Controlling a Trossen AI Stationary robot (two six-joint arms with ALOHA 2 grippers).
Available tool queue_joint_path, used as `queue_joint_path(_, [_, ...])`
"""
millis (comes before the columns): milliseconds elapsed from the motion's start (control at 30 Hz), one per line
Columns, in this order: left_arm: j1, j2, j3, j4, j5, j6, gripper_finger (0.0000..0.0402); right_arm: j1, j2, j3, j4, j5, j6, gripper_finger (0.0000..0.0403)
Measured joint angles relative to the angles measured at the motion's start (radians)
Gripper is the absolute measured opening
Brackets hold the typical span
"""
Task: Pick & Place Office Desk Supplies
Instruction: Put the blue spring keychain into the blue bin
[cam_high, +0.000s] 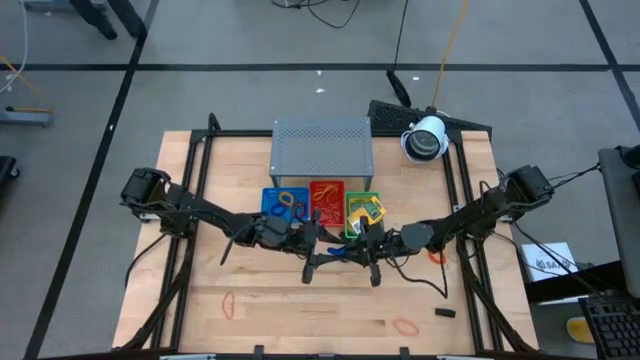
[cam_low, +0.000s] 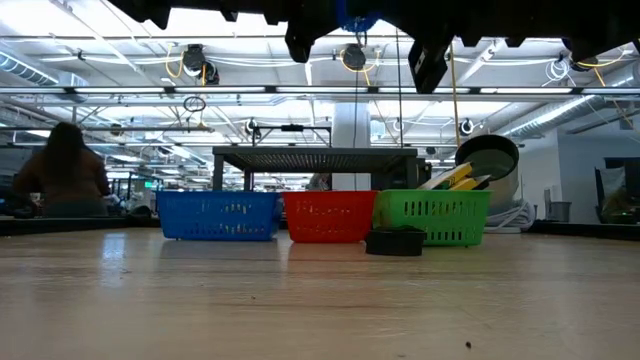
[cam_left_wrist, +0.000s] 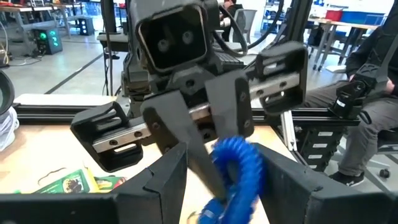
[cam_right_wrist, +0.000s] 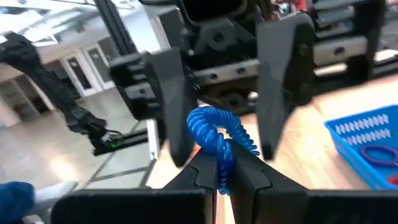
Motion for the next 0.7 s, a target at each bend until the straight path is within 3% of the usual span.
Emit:
queue_joint_path(267, [0.0,0.0,0.0,-0.005,-0.002,0.0,0.0179,0.007,-0.021,0.0,-0.083,0.047,-0.015,0.0009])
queue_joint_path(700, [0.0,0.0,0.0,-0.003,-0.089,-0.001,0.0179,0.026,-0.035,0.0,-0.109,0.08,-0.053,0.0009])
